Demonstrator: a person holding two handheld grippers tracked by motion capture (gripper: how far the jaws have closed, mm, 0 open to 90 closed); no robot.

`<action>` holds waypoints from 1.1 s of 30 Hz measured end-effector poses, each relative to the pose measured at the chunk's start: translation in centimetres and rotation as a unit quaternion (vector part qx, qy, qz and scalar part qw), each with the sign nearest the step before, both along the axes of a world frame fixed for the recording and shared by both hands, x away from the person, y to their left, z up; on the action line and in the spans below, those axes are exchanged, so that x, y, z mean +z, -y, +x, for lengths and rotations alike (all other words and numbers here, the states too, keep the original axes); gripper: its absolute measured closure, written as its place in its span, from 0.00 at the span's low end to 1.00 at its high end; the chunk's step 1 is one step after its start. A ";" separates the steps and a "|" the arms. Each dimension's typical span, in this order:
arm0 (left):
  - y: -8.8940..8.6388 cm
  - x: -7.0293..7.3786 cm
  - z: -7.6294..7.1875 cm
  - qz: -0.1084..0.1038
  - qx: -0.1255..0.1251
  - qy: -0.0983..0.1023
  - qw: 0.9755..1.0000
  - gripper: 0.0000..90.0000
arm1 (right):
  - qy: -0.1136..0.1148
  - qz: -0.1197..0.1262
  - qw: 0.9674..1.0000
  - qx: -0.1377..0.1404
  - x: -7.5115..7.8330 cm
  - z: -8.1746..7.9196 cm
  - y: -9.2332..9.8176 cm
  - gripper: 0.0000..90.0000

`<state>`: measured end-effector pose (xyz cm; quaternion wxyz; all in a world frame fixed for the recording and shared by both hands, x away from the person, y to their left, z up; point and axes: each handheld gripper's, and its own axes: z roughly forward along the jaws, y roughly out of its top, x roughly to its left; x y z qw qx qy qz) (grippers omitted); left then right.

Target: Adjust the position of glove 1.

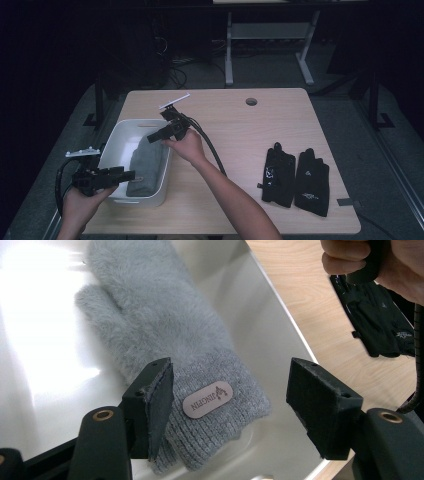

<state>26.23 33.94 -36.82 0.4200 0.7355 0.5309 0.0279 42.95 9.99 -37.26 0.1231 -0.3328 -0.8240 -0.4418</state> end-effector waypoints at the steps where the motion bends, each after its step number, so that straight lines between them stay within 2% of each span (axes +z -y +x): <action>1: 0.1 0.1 0.0 0.000 -0.001 0.003 1.000 0.39 | 0.001 0.004 1.000 -0.001 0.1 0.0 0.2 0.62; 16: 2.0 1.2 0.3 -0.003 -0.017 0.019 1.000 0.38 | 0.008 0.024 1.000 -0.008 1.6 -0.3 3.9 0.55; 25: 3.2 1.7 0.5 -0.002 -0.022 0.029 0.999 0.37 | 0.013 0.037 0.999 -0.011 1.8 -0.5 5.9 0.52; 33: 4.3 2.2 0.8 -0.003 -0.031 0.037 0.999 0.37 | 0.013 0.038 0.999 -0.010 2.1 -0.6 7.5 0.50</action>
